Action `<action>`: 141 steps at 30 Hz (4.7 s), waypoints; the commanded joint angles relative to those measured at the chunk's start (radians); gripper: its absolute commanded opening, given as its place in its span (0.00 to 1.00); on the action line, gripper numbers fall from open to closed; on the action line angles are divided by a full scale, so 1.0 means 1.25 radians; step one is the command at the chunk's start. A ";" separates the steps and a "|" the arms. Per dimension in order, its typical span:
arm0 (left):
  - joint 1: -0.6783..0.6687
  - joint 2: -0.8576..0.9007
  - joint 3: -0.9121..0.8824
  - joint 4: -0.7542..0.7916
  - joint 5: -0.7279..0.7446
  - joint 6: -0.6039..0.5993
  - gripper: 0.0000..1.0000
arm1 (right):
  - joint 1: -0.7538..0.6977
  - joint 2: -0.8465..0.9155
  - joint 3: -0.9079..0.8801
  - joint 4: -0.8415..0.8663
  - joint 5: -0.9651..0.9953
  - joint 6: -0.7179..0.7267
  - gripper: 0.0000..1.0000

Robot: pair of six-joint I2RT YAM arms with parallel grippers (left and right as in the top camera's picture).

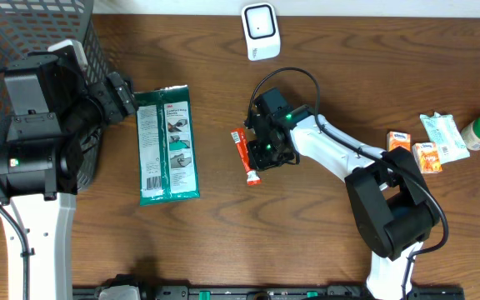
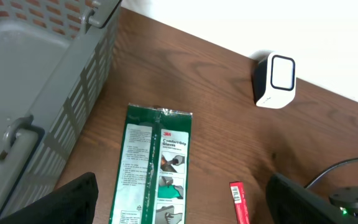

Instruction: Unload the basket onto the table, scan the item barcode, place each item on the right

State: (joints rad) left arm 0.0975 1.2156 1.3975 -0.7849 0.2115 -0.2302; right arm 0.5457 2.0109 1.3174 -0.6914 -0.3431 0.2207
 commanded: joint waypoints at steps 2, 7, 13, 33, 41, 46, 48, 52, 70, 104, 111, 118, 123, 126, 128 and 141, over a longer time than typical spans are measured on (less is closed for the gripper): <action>0.004 -0.001 0.004 0.000 0.005 0.010 0.87 | 0.006 -0.023 0.007 0.003 0.005 0.019 0.19; 0.004 -0.001 0.004 0.000 0.005 0.010 0.87 | 0.015 -0.023 0.007 0.012 0.005 0.021 0.19; 0.004 -0.001 0.004 0.000 0.005 0.010 0.87 | 0.037 -0.023 0.007 0.013 0.056 0.055 0.18; 0.004 -0.001 0.004 0.000 0.005 0.010 0.87 | -0.010 -0.024 0.007 0.020 -0.027 0.074 0.23; 0.004 -0.001 0.004 0.000 0.005 0.010 0.87 | -0.006 -0.023 0.007 0.017 -0.028 0.074 0.25; 0.004 -0.001 0.004 0.000 0.005 0.010 0.87 | 0.004 -0.023 0.007 0.018 -0.028 0.074 0.29; 0.004 -0.001 0.004 0.000 0.005 0.010 0.87 | 0.005 -0.023 0.007 0.018 -0.029 0.074 0.29; 0.004 -0.001 0.004 0.000 0.005 0.010 0.87 | 0.005 -0.023 0.007 0.017 -0.023 0.074 0.27; 0.004 -0.001 0.004 0.000 0.005 0.010 0.87 | 0.025 -0.023 0.006 0.018 0.031 0.074 0.24; 0.004 -0.001 0.004 0.000 0.005 0.010 0.87 | 0.072 -0.325 -0.133 0.118 0.384 -0.155 0.01; 0.004 -0.001 0.004 0.000 0.005 0.010 0.87 | 0.136 -0.351 -0.133 0.142 0.825 -0.184 0.01; 0.004 -0.001 0.004 0.000 0.005 0.010 0.87 | 0.157 -0.350 -0.133 0.221 0.880 -0.414 0.01; 0.004 -0.001 0.004 0.000 0.005 0.010 0.87 | 0.157 -0.350 -0.133 0.310 0.994 -0.624 0.01; 0.004 -0.001 0.004 0.000 0.005 0.010 0.87 | 0.161 -0.350 -0.133 0.348 1.005 -0.768 0.01; 0.004 -0.001 0.004 0.000 0.005 0.010 0.87 | 0.162 -0.350 -0.133 0.373 1.013 -0.854 0.01; 0.004 -0.001 0.004 0.000 0.005 0.010 0.87 | 0.162 -0.350 -0.133 0.715 1.097 -1.443 0.01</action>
State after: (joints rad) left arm 0.0975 1.2156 1.3975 -0.7856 0.2115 -0.2302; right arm 0.7376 1.5784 1.1431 0.1272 0.9791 -1.3334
